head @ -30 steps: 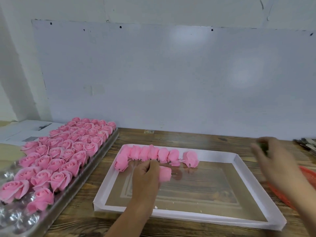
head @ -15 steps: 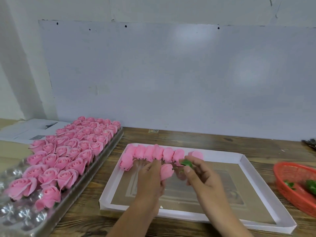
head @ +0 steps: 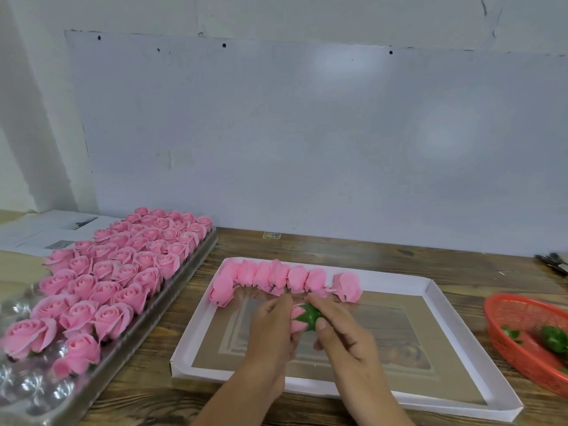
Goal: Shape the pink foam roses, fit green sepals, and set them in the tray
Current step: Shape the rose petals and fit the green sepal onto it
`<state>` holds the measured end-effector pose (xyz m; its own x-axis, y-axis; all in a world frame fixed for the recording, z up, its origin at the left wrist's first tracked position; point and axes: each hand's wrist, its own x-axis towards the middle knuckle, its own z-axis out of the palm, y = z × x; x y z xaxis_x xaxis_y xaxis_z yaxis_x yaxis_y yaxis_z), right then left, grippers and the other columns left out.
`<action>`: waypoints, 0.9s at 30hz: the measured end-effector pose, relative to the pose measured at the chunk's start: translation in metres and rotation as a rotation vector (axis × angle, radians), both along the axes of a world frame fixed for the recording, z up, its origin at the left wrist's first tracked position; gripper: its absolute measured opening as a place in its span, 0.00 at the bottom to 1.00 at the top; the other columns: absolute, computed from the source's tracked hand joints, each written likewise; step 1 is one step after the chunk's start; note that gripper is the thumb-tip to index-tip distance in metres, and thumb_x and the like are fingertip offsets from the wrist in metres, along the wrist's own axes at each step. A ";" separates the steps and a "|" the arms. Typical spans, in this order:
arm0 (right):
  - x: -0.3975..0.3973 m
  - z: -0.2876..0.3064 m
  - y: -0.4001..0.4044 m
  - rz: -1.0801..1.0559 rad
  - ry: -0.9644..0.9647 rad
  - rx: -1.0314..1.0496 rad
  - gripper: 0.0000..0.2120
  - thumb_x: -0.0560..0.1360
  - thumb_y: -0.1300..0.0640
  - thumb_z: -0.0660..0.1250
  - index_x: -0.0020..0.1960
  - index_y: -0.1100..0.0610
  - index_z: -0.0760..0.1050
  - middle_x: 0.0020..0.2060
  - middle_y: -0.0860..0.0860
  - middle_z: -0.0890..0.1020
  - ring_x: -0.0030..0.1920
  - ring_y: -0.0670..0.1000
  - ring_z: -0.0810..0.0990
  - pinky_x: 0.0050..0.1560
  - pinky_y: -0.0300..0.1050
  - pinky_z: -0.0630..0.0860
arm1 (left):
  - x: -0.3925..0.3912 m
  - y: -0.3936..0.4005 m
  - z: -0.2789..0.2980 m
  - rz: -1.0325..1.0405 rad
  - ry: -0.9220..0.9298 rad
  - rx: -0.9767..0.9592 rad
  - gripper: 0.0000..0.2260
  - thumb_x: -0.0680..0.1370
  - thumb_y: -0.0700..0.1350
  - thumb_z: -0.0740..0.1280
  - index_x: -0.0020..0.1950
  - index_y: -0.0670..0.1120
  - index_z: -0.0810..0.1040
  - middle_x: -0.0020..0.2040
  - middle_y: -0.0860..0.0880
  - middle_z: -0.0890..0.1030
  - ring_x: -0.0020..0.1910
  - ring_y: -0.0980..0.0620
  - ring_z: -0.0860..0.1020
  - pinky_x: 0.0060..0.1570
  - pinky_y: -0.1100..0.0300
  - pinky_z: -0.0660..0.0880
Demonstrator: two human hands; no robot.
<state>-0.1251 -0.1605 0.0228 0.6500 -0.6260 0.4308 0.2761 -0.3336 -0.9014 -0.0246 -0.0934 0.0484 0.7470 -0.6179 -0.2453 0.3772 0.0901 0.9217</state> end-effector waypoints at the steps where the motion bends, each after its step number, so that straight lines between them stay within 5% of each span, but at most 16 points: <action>1: 0.000 -0.001 -0.001 0.003 -0.005 0.025 0.16 0.76 0.61 0.64 0.61 0.49 0.79 0.56 0.43 0.83 0.52 0.42 0.81 0.51 0.35 0.76 | 0.000 0.000 0.000 -0.003 -0.011 0.001 0.13 0.83 0.44 0.60 0.40 0.43 0.76 0.26 0.50 0.73 0.19 0.59 0.64 0.17 0.66 0.59; 5: 0.002 -0.005 -0.003 0.013 -0.014 0.117 0.15 0.76 0.72 0.65 0.55 0.55 0.78 0.51 0.49 0.86 0.52 0.46 0.83 0.52 0.41 0.77 | -0.003 -0.002 -0.002 0.031 -0.063 -0.003 0.17 0.82 0.42 0.61 0.34 0.48 0.78 0.27 0.51 0.75 0.21 0.58 0.66 0.21 0.65 0.61; 10: -0.003 -0.009 -0.008 -0.063 0.029 0.052 0.17 0.73 0.68 0.72 0.49 0.46 0.84 0.48 0.48 0.85 0.49 0.45 0.82 0.46 0.36 0.76 | -0.002 -0.002 -0.005 0.018 -0.201 0.005 0.25 0.81 0.40 0.61 0.23 0.52 0.73 0.24 0.53 0.71 0.21 0.60 0.66 0.21 0.67 0.63; 17: -0.004 -0.008 -0.016 -0.039 0.032 0.090 0.13 0.70 0.72 0.73 0.47 0.55 0.84 0.42 0.54 0.86 0.39 0.48 0.81 0.42 0.47 0.78 | 0.001 -0.003 -0.012 0.016 -0.341 0.017 0.25 0.80 0.39 0.61 0.22 0.52 0.73 0.23 0.55 0.72 0.22 0.62 0.69 0.22 0.69 0.66; 27: -0.010 -0.002 -0.014 -0.095 0.190 -0.051 0.20 0.70 0.68 0.75 0.44 0.42 0.82 0.41 0.43 0.86 0.41 0.42 0.83 0.44 0.33 0.77 | 0.003 -0.005 -0.022 0.002 -0.476 0.088 0.23 0.79 0.39 0.62 0.24 0.52 0.73 0.24 0.56 0.74 0.24 0.62 0.72 0.25 0.71 0.68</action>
<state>-0.1353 -0.1749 0.0206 0.6617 -0.6686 0.3392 0.0683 -0.3967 -0.9154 -0.0219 -0.0988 0.0268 0.7901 -0.6087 0.0726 -0.0884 0.0041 0.9961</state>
